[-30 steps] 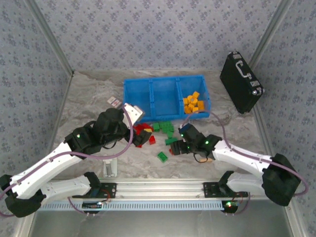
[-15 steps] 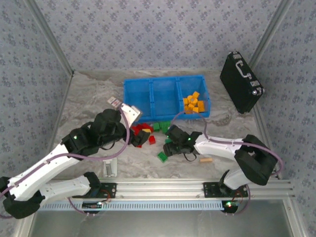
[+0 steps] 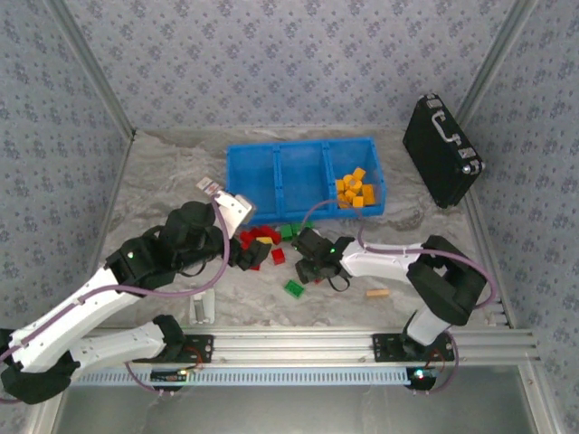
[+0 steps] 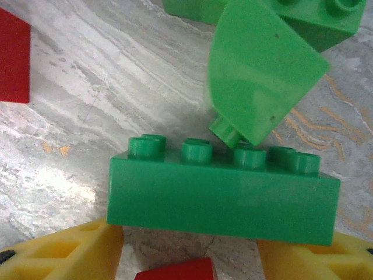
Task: Sort the legos into containers by color
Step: Pick up the lego from the bottom-center of the table, then place the lego in the container.
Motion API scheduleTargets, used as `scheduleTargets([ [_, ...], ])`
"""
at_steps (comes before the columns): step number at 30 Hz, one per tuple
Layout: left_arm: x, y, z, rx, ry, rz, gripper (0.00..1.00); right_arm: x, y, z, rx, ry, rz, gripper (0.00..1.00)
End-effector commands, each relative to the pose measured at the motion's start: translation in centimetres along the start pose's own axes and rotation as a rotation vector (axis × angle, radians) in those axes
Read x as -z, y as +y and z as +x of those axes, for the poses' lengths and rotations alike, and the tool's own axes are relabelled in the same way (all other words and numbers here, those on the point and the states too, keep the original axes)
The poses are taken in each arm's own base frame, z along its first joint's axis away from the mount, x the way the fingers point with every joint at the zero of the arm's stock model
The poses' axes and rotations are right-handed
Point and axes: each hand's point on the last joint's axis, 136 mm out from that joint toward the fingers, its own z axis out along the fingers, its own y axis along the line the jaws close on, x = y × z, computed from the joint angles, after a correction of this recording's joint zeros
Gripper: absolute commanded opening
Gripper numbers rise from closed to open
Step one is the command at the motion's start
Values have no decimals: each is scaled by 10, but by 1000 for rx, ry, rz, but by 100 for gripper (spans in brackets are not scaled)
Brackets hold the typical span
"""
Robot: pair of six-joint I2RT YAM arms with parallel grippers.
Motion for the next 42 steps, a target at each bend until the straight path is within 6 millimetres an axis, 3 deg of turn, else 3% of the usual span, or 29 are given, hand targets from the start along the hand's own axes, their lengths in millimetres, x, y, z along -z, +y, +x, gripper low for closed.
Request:
scheduleTargets([
  [1, 6, 2, -2, -1, -14, -8, 100, 1, -1, 10, 28, 41, 18, 62],
  [9, 2, 1, -1, -5, -12, -5, 100, 11, -13, 24, 11, 58, 41, 52],
  [16, 0, 0, 0, -6, -7, -2, 100, 14, -9, 28, 27, 64, 26, 38],
  [22, 9, 4, -5, -3, -20, -21, 100, 23, 6, 1, 65, 30, -23, 36],
  [28, 29, 15, -16, -7, -54, -73, 100, 47, 15, -51, 79, -49, -90, 36],
  [33, 43, 24, -17, -17, -85, -109, 100, 71, 26, -129, 88, -178, -146, 36],
  [42, 57, 35, -8, -13, -93, -159, 100, 64, 42, -232, 129, -309, -186, 36],
])
